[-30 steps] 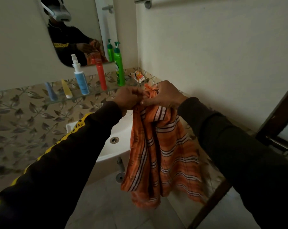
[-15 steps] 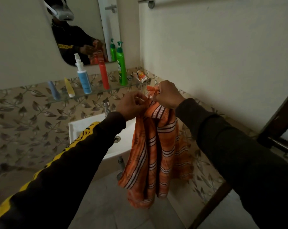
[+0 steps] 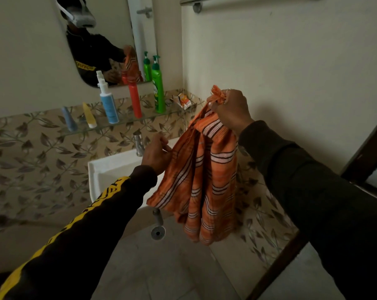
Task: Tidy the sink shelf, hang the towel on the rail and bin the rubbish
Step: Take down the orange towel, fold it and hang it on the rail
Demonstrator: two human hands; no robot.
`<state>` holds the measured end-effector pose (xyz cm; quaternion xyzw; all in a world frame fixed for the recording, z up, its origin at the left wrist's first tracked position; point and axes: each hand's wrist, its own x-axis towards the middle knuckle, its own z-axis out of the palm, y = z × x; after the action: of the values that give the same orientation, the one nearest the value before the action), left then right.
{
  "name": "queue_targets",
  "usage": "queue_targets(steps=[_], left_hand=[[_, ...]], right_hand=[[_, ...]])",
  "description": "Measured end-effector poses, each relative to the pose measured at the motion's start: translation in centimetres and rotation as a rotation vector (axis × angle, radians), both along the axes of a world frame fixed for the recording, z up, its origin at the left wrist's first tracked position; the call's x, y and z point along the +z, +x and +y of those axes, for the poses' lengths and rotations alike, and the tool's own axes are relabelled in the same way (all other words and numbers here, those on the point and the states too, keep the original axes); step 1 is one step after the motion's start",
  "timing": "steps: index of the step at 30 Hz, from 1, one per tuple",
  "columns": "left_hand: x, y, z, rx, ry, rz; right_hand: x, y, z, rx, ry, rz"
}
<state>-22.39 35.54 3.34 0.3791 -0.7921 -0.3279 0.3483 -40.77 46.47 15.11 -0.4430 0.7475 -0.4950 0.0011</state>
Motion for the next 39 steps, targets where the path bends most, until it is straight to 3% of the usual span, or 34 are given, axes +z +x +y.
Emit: queue_targets(steps=[7, 12, 21, 36, 39], left_hand=[[-0.3, -0.2, 0.2, -0.032, -0.256, -0.114], [-1.1, -1.0, 1.3, -0.103, -0.192, -0.201], [-2.5, -1.7, 2.7, -0.225, -0.123, -0.187], [0.8, 3.5, -3.7, 0.066, -0.180, -0.200], [1.5, 4.2, -4.5, 0.123, -0.110, -0.134]], right_hand=[[0.2, -0.1, -0.5, -0.010, -0.050, -0.058], [0.5, 0.5, -0.8, -0.001, -0.058, -0.054], [0.5, -0.2, -0.7, -0.004, -0.076, -0.064], [-2.9, -3.3, 1.1, -0.129, 0.116, 0.125], [-3.4, -3.3, 1.1, -0.107, 0.152, 0.135]])
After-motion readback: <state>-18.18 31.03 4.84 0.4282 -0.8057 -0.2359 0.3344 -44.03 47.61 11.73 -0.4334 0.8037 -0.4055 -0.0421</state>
